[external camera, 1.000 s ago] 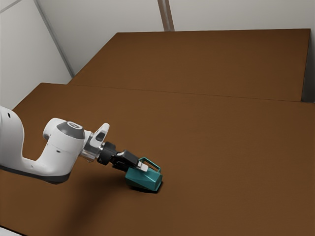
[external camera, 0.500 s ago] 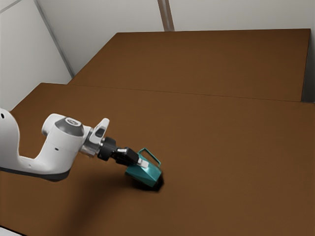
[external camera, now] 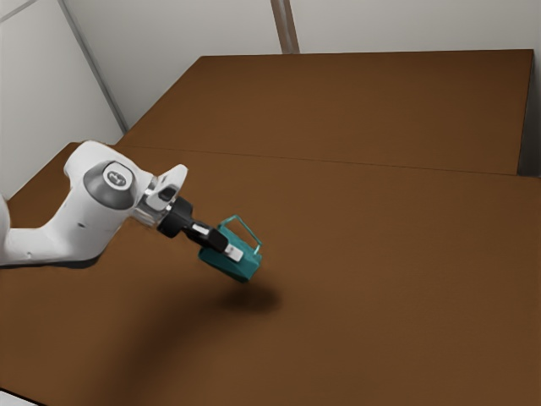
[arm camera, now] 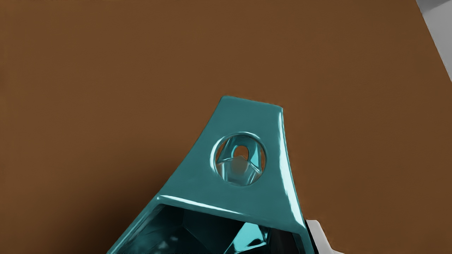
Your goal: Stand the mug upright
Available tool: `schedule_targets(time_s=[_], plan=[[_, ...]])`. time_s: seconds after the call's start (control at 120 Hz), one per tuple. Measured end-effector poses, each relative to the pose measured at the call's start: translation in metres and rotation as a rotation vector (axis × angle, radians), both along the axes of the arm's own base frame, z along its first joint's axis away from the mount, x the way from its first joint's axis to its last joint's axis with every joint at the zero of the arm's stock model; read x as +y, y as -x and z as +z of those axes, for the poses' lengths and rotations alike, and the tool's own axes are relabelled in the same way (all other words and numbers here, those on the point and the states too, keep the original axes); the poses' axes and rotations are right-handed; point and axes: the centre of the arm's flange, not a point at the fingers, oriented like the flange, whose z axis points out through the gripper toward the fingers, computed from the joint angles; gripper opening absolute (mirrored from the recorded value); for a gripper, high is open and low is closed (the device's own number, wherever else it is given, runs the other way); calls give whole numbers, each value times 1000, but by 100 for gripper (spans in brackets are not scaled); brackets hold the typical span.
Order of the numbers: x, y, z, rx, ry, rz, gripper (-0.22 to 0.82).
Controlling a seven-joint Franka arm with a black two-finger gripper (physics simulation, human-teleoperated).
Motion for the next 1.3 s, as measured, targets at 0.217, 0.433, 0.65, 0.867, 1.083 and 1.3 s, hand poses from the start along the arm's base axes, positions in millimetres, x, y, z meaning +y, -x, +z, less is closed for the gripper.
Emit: schedule_targets(time_s=[0.217,0.433,0.65,0.867,1.083,1.3], plan=[[6,-9,27,20,-258,-102,-17],[12,-7,27,63,-474,-147,-18],[11,-8,26,80,-610,-123,-18],[1,-8,17,81,-659,-60,-18],[0,-3,-4,110,-670,16,-18],[-1,-7,-18,114,-692,68,-18]])
